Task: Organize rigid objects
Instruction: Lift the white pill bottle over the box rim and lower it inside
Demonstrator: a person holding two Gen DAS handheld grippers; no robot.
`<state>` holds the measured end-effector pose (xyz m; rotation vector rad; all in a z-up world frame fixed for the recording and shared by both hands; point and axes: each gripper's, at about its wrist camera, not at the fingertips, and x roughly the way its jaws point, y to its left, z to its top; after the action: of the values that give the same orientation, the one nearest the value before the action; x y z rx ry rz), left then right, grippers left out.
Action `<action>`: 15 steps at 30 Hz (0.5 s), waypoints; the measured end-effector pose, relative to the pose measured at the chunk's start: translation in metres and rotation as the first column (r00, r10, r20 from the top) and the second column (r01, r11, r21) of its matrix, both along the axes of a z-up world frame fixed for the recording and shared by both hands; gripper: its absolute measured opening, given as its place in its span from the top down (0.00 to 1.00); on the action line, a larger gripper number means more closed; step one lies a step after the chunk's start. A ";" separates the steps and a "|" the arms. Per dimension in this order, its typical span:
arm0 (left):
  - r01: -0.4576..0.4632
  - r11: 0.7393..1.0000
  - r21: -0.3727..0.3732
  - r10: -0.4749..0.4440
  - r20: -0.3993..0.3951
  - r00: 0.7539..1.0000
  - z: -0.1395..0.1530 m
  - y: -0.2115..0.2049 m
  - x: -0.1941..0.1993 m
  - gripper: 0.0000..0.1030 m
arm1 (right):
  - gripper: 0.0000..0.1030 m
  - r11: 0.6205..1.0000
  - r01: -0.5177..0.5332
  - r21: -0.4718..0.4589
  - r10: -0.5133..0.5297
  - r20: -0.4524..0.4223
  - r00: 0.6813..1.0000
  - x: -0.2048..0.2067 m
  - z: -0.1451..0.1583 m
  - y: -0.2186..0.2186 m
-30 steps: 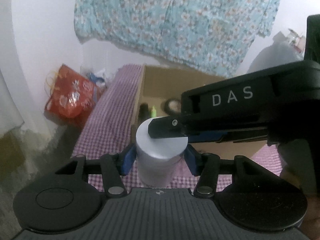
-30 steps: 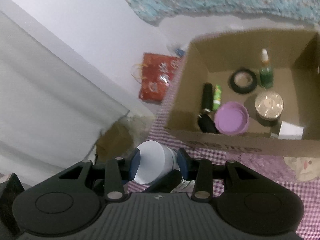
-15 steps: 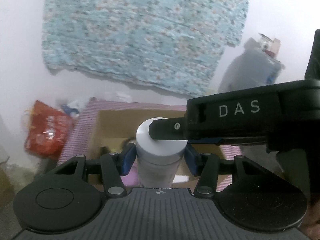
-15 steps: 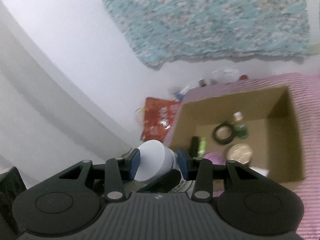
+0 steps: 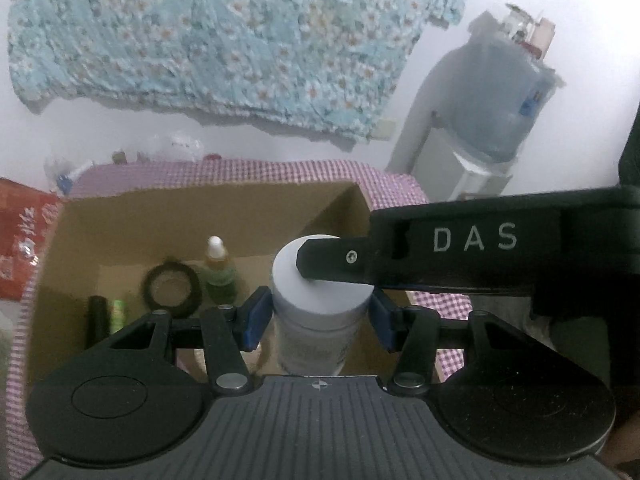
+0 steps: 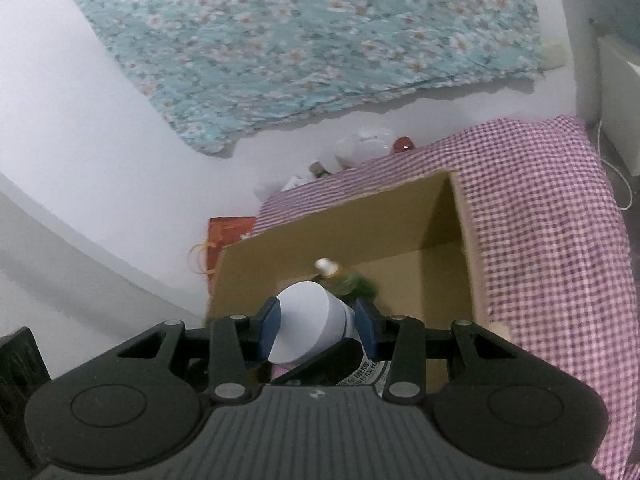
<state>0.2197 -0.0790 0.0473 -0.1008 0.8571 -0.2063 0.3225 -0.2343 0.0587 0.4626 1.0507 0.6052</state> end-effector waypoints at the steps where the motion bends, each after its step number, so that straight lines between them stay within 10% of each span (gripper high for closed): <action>1: 0.001 1.000 -0.006 -0.001 -0.013 1.000 -0.005 -0.001 0.005 0.49 | 0.57 1.000 0.002 -0.009 -0.002 -0.004 1.000 0.005 -0.007 0.000; 15: 0.029 1.000 0.003 -0.029 -0.081 0.996 -0.037 -0.014 0.020 0.46 | 0.56 0.995 -0.019 -0.102 0.018 -0.008 1.000 0.021 -0.050 0.002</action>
<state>0.2399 -0.0930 0.0102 -0.0929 0.9397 -0.2286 0.3432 -0.2327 0.0082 0.3662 1.0883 0.5637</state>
